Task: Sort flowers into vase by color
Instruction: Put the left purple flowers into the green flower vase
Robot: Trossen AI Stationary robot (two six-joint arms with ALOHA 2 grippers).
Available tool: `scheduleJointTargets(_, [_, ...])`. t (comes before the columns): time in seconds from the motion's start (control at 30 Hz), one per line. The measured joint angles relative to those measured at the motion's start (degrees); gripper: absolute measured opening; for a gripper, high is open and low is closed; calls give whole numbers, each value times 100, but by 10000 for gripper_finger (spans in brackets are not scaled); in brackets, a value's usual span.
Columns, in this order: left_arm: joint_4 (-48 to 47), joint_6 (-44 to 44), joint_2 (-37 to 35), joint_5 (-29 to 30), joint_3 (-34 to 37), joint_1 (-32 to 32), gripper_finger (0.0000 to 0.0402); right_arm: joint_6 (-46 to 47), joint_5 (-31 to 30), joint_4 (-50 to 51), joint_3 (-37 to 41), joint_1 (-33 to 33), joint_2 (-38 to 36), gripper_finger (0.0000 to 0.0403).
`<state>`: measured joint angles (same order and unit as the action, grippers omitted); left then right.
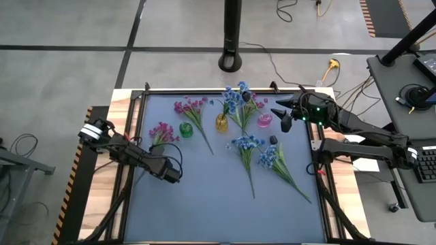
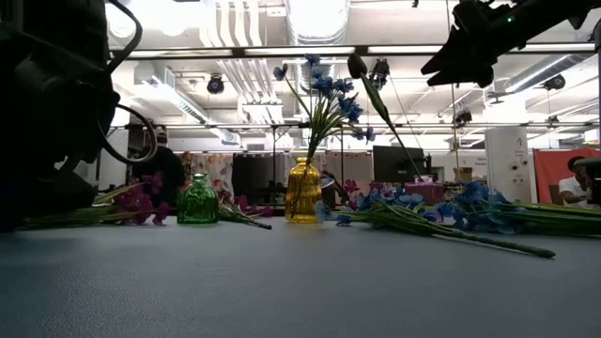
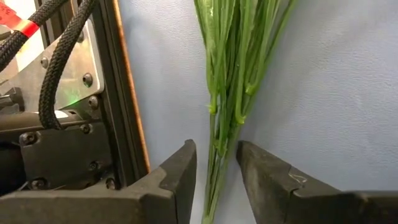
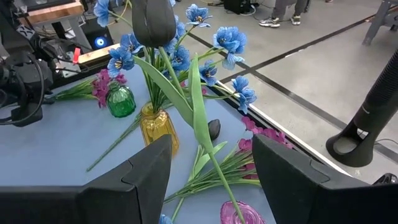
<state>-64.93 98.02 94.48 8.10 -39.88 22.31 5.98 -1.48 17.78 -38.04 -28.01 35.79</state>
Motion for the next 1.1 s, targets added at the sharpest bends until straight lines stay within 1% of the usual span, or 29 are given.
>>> scheduleJointTargets(0.13, [44, 0, 3, 0, -33, 0, 89, 0, 0, 7, 0, 0, 0, 215])
scheduleJointTargets(0.37, [136, 48, 11, 2, -50, -2, 14, 0, 2, 28, 2, 0, 0, 215])
scheduleJointTargets(0.4, [134, 71, 11, 2, -50, -2, 8, 0, 2, 47, 1, -1, 0, 215])
scheduleJointTargets(0.73, [46, 200, -52, 59, -99, 34, 1, 2, 2, 165, 1, -2, 0, 215])
scheduleJointTargets(0.9, [-178, 210, -410, 560, -384, 128, 1, 2, 2, 166, 2, -2, -2, 215])
scheduleJointTargets(1.1, [-328, 164, -1056, 1492, -736, 276, 0, 2, 2, 170, 2, -2, -2, 215])
